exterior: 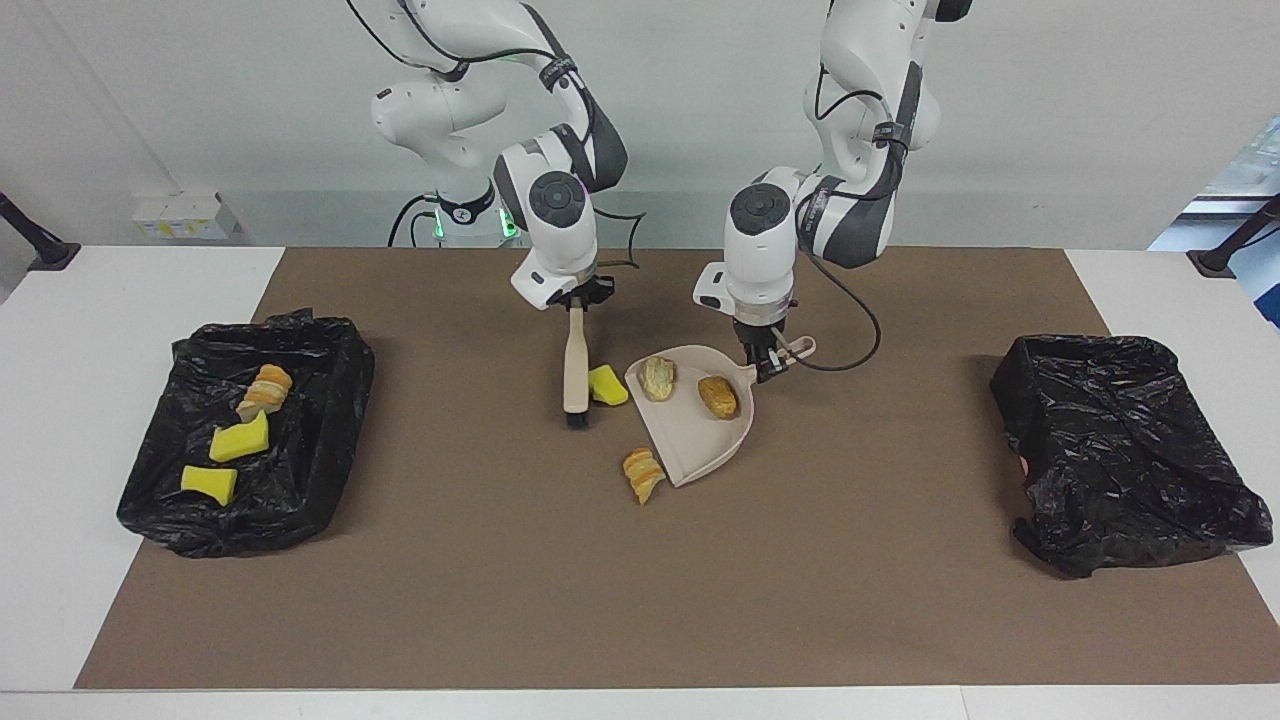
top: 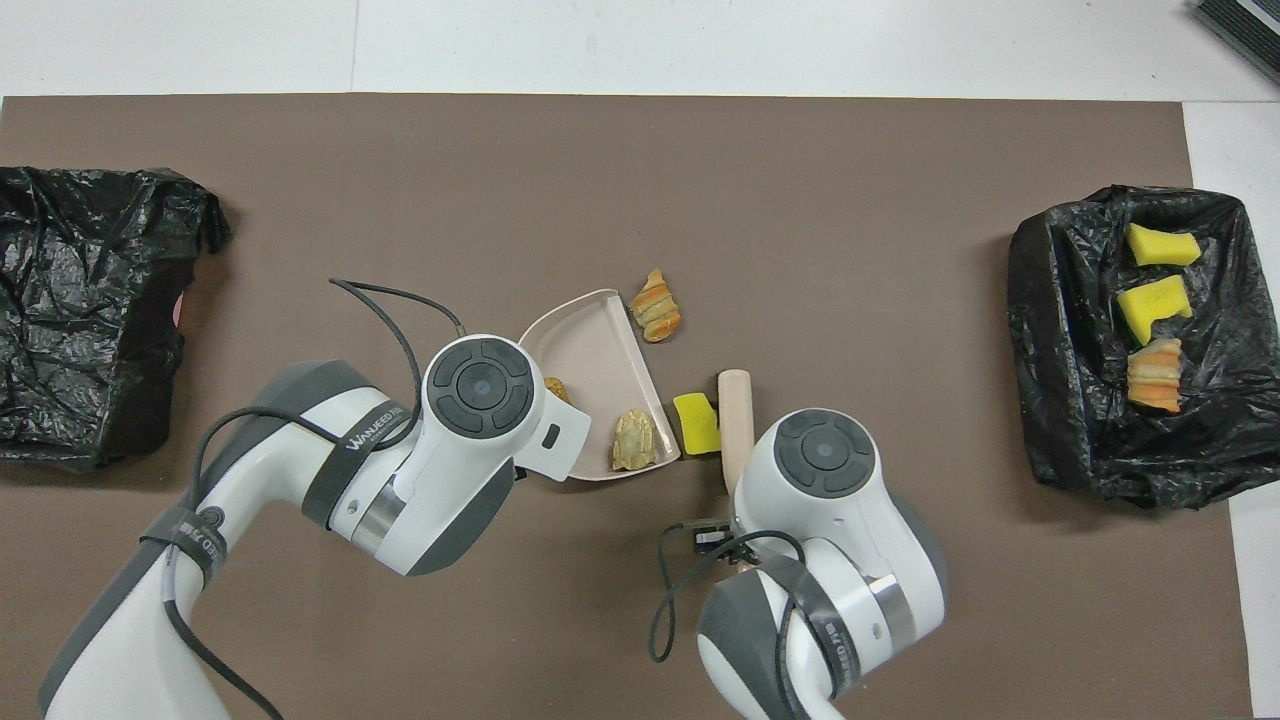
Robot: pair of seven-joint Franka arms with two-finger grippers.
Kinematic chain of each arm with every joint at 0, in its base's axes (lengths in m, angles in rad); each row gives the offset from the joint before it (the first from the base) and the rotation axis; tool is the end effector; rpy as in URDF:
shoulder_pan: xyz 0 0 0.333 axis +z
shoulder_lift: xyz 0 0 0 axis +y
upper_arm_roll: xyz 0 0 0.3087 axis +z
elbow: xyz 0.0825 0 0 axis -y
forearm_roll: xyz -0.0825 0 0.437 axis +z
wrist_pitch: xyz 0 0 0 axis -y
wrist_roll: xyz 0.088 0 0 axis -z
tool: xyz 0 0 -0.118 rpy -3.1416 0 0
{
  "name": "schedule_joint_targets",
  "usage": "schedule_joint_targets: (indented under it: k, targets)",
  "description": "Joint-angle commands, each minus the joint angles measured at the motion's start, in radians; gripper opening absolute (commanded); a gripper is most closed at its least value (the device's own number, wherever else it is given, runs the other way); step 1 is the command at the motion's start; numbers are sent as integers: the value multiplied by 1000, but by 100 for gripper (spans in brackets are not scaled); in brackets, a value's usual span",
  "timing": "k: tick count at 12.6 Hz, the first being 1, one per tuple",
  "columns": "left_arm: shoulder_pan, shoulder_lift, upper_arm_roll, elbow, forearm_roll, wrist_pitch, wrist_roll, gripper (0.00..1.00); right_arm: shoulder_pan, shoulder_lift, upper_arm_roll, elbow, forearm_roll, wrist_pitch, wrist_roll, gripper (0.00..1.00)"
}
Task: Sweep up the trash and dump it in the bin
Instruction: 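Sweep the sponges and chunks into the dustpan with the right gripper's brush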
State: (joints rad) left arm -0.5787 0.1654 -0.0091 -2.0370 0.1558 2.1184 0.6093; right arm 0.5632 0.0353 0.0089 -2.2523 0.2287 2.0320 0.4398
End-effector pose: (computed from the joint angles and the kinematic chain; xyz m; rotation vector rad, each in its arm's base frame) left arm 0.5139 -0.3321 0.3080 -2.4123 1.8033 0.1284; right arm 0.4403 0.3015 0.2786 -3.0597 -0.0059 0.4860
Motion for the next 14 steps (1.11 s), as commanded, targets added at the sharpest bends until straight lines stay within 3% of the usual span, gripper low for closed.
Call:
schedule_joint_targets:
  k: [1,4,7,10,14]
  targets:
    - [7,-40,-2,-52,13,-11,-5,0,44,46,5,74,171,54,-9,0]
    - [11,-40,-2,-52,13,-9,-6,0,63,87,5,170,205,22,10,0]
    - [25,-35,0,-49,13,3,-70,0,50,66,-9,184,167,-76,-10,0]
    - [43,-30,0,-43,13,-6,-108,0,27,71,-7,214,-15,-95,-24,0]
    - [60,-27,0,-43,13,5,-111,0,-92,152,-7,339,-195,-127,-186,0]
